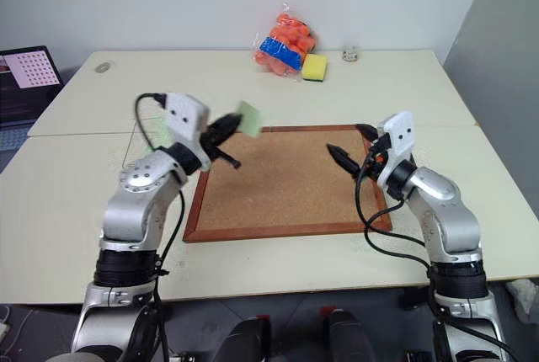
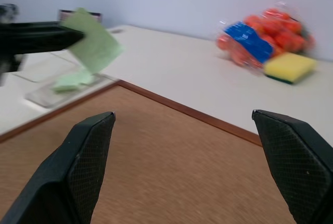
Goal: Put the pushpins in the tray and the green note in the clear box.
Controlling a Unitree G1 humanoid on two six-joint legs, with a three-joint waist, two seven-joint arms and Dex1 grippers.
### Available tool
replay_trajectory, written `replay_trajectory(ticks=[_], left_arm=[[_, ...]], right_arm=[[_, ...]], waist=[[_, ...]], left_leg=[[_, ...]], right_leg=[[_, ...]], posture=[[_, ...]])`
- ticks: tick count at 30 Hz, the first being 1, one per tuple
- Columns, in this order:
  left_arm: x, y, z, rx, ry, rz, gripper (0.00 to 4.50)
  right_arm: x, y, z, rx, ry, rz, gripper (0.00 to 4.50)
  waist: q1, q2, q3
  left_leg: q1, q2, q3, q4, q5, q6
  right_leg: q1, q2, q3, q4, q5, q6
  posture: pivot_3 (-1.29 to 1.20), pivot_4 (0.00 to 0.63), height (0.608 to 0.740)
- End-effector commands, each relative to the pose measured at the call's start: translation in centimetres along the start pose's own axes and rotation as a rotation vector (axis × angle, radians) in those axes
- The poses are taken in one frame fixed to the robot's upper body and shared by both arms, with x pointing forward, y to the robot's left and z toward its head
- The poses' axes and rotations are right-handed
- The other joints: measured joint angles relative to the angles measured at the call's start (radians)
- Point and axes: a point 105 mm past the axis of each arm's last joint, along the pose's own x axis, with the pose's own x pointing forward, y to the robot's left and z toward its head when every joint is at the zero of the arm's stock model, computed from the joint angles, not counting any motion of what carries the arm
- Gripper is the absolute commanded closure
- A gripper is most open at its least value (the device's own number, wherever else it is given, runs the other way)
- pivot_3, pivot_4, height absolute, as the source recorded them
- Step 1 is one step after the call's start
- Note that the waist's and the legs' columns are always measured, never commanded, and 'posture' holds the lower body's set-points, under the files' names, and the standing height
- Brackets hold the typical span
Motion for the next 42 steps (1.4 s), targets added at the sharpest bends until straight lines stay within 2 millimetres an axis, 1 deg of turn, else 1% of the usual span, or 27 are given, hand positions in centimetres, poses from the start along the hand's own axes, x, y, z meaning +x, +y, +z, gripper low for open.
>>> replay_trajectory(ticks=[1, 3, 6, 8, 11, 12, 13, 15, 17, 19, 20, 21, 23, 27, 28, 30, 32, 35, 37, 40, 42], left_arm=[[-2.8, 5.8, 0.6, 0.055, 0.014, 0.347, 4.5], [-4.2, 8.2, 0.4, 0.076, 0.034, 0.506, 4.5], [-5.5, 10.3, -0.2, 0.072, 0.07, 0.65, 4.5], [-5.6, 10.7, -1.0, 0.029, 0.099, 0.678, 4.5], [-5.1, 10.5, -1.5, -0.004, 0.109, 0.66, 4.5], [-5.1, 10.6, -1.7, -0.012, 0.115, 0.666, 4.31], [-5.1, 10.7, -1.9, -0.017, 0.119, 0.67, 4.31], [-5.0, 10.8, -2.2, -0.02, 0.126, 0.668, 3.96], [-4.8, 10.8, -2.4, -0.021, 0.131, 0.664, 3.45], [-4.7, 10.9, -2.5, -0.021, 0.133, 0.664, 3.12], [-4.6, 10.9, -2.5, -0.021, 0.133, 0.663, 2.77], [-4.5, 10.9, -2.5, -0.021, 0.133, 0.662, 2.63], [-4.3, 10.8, -2.5, -0.023, 0.131, 0.653, 2.16], [-4.0, 10.7, -2.4, -0.027, 0.128, 0.641, 1.48], [-3.8, 10.6, -2.3, -0.03, 0.122, 0.62, 1.15], [-3.5, 10.0, -2.2, -0.047, 0.103, 0.568, 0.88], [-2.5, 7.3, -2.1, -0.099, 0.068, 0.4, 0.47], [-2.2, 4.7, -2.3, -0.142, 0.047, 0.268, 0.47], [-2.3, 3.1, -2.8, -0.163, 0.045, 0.221, 0.47], [-2.7, 1.5, -3.4, -0.17, 0.047, 0.204, 0.47], [-3.0, 0.5, -3.9, -0.204, 0.043, 0.211, 0.47]], right_arm=[[0.9, 2.6, 1.9, -0.006, -0.049, 0.151, 0.03], [1.2, 3.5, 2.2, 0.017, -0.062, 0.213, 0.03], [1.5, 4.4, 2.7, 0.036, -0.074, 0.269, 0.03], [1.8, 4.8, 2.9, 0.044, -0.079, 0.294, 0.03], [2.1, 5.1, 3.0, 0.043, -0.079, 0.31, 0.03], [2.1, 5.1, 3.1, 0.042, -0.078, 0.31, 0.0], [2.2, 5.1, 3.1, 0.041, -0.078, 0.31, 0.0], [2.2, 5.0, 3.1, 0.038, -0.076, 0.304, 0.0], [2.2, 4.9, 3.0, 0.037, -0.073, 0.296, 0.0], [2.1, 4.8, 2.9, 0.037, -0.071, 0.289, 0.0], [2.0, 4.8, 2.9, 0.036, -0.07, 0.285, 0.0], [2.0, 4.7, 2.9, 0.036, -0.069, 0.282, 0.0], [1.9, 4.6, 2.6, 0.031, -0.063, 0.268, 0.0], [1.8, 4.3, 2.5, 0.03, -0.059, 0.251, 0.0], [1.8, 4.2, 2.4, 0.03, -0.059, 0.235, 0.0], [1.8, 3.9, 2.2, 0.028, -0.058, 0.198, 0.0], [1.7, 2.5, 1.0, -0.003, -0.02, 0.072, 0.0], [1.5, 1.2, 0.2, -0.025, -0.005, -0.064, 0.0], [1.2, 0.4, -0.2, -0.041, -0.001, -0.163, 0.0], [0.8, -0.3, -0.8, -0.056, 0.017, -0.25, 0.0], [0.3, -0.7, -1.4, -0.061, 0.032, -0.323, 0.0]], waist=[[0.001, 0.0, 0.0], [0.004, 0.0, 0.0], [0.008, -0.001, 0.0], [0.009, -0.001, 0.0], [0.013, -0.001, 0.0], [0.013, -0.001, 0.0], [0.013, -0.002, 0.0], [0.012, -0.002, 0.0], [0.011, -0.002, 0.0], [0.011, -0.002, 0.0], [0.01, -0.002, 0.0], [0.01, -0.002, 0.0], [0.009, -0.002, 0.0], [0.01, -0.002, 0.0], [0.01, -0.002, 0.0], [0.01, -0.002, 0.0], [0.01, -0.002, 0.0], [0.01, -0.002, 0.0], [0.01, -0.002, 0.0], [0.01, -0.002, 0.0], [0.009, -0.002, 0.0]], left_leg=[[0.0, 0.0, 0.0, 0.0, 0.0, 0.0], [0.0, 0.0, -0.001, 0.0, 0.0, 0.0], [0.0, 0.0, -0.001, 0.0, 0.0, 0.0], [0.0, 0.0, -0.001, 0.0, 0.0, 0.0], [-0.001, -0.001, -0.001, 0.0, 0.0, 0.0], [-0.001, -0.001, -0.001, 0.0, 0.0, 0.0], [-0.001, -0.001, -0.001, 0.0, 0.0, 0.0], [-0.001, -0.001, -0.001, 0.001, 0.0, 0.0], [-0.001, -0.001, -0.001, 0.0, 0.0, 0.0], [-0.001, -0.001, -0.001, 0.0, 0.0, 0.0], [-0.001, -0.001, -0.001, 0.0, 0.0, 0.0], [-0.001, -0.001, -0.001, 0.0, 0.0, 0.0], [-0.001, -0.001, -0.001, 0.0, 0.0, 0.0], [-0.001, -0.001, -0.001, 0.0, 0.0, 0.0], [-0.001, -0.001, -0.001, 0.0, 0.0, 0.0], [-0.001, -0.001, -0.001, 0.0, 0.0, 0.0], [-0.001, -0.001, -0.001, 0.0, 0.0, 0.0], [-0.001, -0.001, -0.001, 0.0, 0.0, 0.0], [-0.001, -0.001, -0.001, 0.0, 0.0, 0.0], [-0.001, -0.001, 0.0, 0.0, 0.0, 0.0], [0.0, 0.0, -0.001, 0.0, 0.0, 0.0]], right_leg=[[0.0, 0.0, 0.0, 0.0, 0.0, 0.0], [0.0, 0.0, -0.001, 0.0, 0.0, 0.0], [0.0, 0.0, -0.001, 0.0, 0.0, 0.0], [0.0, -0.001, -0.001, 0.0, 0.0, 0.0], [0.0, -0.001, -0.002, 0.0, 0.0, 0.0], [0.0, -0.001, -0.002, 0.0, 0.001, -0.001], [0.0, -0.001, -0.002, 0.0, 0.001, -0.001], [0.0, -0.001, -0.002, 0.0, 0.002, -0.003], [0.0, -0.001, -0.002, 0.0, 0.002, -0.004], [0.0, -0.001, -0.002, 0.0, 0.002, -0.004], [0.0, -0.001, -0.002, 0.0, 0.002, -0.003], [0.0, -0.001, -0.002, 0.0, 0.002, -0.003], [0.0, -0.001, -0.002, 0.0, 0.002, -0.004], [0.0, -0.001, -0.002, 0.0, 0.002, -0.004], [0.0, -0.001, -0.002, 0.0, 0.003, -0.004], [0.0, -0.001, -0.002, 0.0, 0.003, -0.004], [0.0, -0.001, -0.002, 0.0, 0.003, -0.004], [0.0, -0.001, -0.002, 0.0, 0.003, -0.004], [0.0, -0.002, -0.001, 0.0, 0.003, -0.004], [0.0, -0.002, -0.001, 0.0, 0.003, -0.004], [0.0, -0.001, -0.001, 0.0, 0.003, -0.004]], posture=[[0.0, 0.15, 0.74], [0.0, 0.15, 0.74], [0.0, 0.15, 0.74], [0.0, 0.15, 0.74], [0.0, 0.15, 0.74], [0.0, 0.15, 0.74], [0.0, 0.15, 0.74], [0.0, 0.15, 0.74], [0.0, 0.15, 0.74], [0.0, 0.15, 0.74], [0.0, 0.15, 0.74], [0.0, 0.15, 0.74], [0.0, 0.15, 0.74], [0.0, 0.15, 0.74], [0.0, 0.15, 0.74], [0.0, 0.15, 0.74], [0.0, 0.15, 0.74], [0.0, 0.15, 0.74], [0.0, 0.15, 0.74], [0.0, 0.15, 0.74], [0.0, 0.15, 0.74]])
